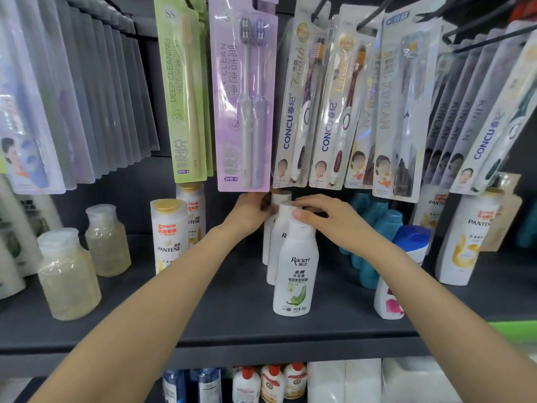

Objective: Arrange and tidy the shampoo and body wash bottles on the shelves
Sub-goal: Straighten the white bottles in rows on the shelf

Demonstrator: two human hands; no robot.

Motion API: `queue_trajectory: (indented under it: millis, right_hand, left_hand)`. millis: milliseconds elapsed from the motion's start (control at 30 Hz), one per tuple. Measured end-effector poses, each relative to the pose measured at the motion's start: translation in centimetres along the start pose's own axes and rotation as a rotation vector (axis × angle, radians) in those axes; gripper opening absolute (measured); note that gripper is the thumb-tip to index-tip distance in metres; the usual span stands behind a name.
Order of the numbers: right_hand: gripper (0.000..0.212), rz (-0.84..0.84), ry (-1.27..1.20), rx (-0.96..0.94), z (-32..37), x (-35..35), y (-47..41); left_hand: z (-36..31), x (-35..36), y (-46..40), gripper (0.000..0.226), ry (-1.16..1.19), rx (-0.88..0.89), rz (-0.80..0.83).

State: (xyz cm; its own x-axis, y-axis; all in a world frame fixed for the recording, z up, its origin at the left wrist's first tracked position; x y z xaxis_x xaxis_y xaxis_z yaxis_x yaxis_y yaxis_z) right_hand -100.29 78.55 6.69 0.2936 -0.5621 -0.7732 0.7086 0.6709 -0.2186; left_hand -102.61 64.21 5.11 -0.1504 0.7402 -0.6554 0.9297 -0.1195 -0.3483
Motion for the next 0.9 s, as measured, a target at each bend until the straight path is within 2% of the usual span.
queue_trajectory:
  millis: [167,300,467,667,900]
  right_hand:
    - [0.036,-0.006,-0.025,0.007,-0.1,0.1,0.0]
    - [0.036,0.009,-0.032,0.019,-0.2,0.1,0.0]
    - [0.038,0.034,0.046,0.047,0.4,0.1,0.1]
    - [0.034,-0.077,0.147,-0.047,4.7,-1.0,1.1]
    - [0.025,-0.108,0.204,-0.077,8.1,1.2,2.7]
  left_hand:
    - [0.5,-0.5,0.9,0.037,0.168,-0.015,-0.126]
    - [0.6,-1.7,2.7,0.035,0.107,-0.067,-0.267]
    - [0.0,-3.4,6.1,0.031,0.044,-0.021,-0.375]
    - [-1.8,-4.6,9.5,0.03,0.019,0.05,-0.321]
    - [-3.2,-4.5,13.1,0.025,0.034,0.052,-0.237]
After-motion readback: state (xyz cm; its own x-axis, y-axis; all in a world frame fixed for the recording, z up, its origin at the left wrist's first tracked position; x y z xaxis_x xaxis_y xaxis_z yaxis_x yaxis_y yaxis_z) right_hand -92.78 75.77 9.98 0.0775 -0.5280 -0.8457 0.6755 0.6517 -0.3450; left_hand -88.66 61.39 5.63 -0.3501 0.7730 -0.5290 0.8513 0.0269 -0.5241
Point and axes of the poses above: each hand's wrist, its own y-axis away from the middle knuckle, its own x-axis out of the palm, z = x × y, the point moved 10 cm from there along -y, towards the middle knuckle, and after that the axes turned 12 degrees about z, right-handed, at the moved point
